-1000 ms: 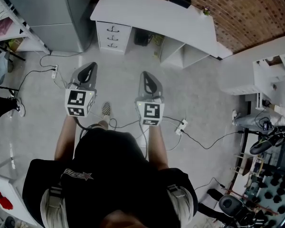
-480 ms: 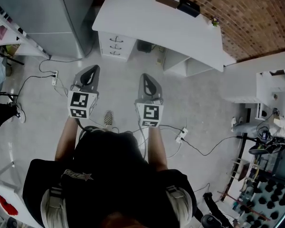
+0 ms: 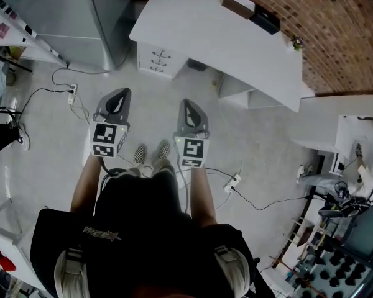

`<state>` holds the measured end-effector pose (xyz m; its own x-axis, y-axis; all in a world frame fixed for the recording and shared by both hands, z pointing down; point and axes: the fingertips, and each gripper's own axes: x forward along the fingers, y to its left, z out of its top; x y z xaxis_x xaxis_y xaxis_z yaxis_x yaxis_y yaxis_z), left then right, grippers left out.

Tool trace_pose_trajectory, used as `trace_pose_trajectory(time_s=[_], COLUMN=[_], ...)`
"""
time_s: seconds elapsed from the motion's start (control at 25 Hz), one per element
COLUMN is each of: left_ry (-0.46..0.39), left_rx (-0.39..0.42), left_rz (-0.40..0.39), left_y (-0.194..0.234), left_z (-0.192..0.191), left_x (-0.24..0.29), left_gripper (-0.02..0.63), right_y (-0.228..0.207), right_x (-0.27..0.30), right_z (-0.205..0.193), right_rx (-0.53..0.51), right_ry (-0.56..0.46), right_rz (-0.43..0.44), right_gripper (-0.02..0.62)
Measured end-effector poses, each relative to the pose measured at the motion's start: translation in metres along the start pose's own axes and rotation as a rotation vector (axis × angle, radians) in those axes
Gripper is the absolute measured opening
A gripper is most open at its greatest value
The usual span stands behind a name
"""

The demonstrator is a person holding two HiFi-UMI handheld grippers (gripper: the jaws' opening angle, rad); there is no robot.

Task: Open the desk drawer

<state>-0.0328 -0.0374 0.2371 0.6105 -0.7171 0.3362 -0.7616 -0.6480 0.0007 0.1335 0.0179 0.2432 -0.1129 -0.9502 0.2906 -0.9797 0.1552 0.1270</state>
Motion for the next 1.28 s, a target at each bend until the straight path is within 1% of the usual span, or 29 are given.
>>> trace_pose_trajectory(time_s=[0.12, 0.2, 0.4, 0.56, 0.72, 0.8, 0.92, 1.28], left_ry=[0.046, 0.054, 0.097, 0.120, 0.102, 0.107, 0.116, 0.153], left_rx=[-0.029, -0.047, -0.089, -0.139, -0.127, -0.128, -0.138, -0.183], left_rz=[0.019, 0.038, 0.087, 0.130, 0.159, 0.172, 0.192, 0.218], left_y=[0.011, 0.019, 0.037, 0.056, 0.082, 0.088, 0.094, 0.107], left_z=[-0.018, -0.029, -0.057, -0.090, -0.120, -0.137, -0.164, -0.242], left_x=[0.011, 0.023, 0.057, 0.100, 0.157, 0.178, 0.197, 0.240], left_gripper=[0.011, 0.011, 0.011, 0.011, 0.011, 0.011, 0.011, 0.011], right_y=[0.005, 0.004, -0.009, -0.024, -0.036, -0.040, -0.039, -0.034], right_x=[0.025, 0.044, 0.098, 0.152, 0.215, 0.239, 0.266, 0.322], right_z=[-0.013, -0.025, -0.063, -0.099, -0.136, -0.158, -0.191, -0.271], right_rx=[0.012, 0.021, 0.058, 0.102, 0.149, 0.147, 0.126, 0.083], right_ry=[0.024, 0.043, 0.087, 0.125, 0.142, 0.156, 0.179, 0.226], right_rz=[0.032, 0.052, 0.081, 0.079, 0.080, 0.092, 0.108, 0.145], right_gripper=[0.003, 0.003, 0.003, 0.003, 0.003, 0.003, 0.003, 0.003])
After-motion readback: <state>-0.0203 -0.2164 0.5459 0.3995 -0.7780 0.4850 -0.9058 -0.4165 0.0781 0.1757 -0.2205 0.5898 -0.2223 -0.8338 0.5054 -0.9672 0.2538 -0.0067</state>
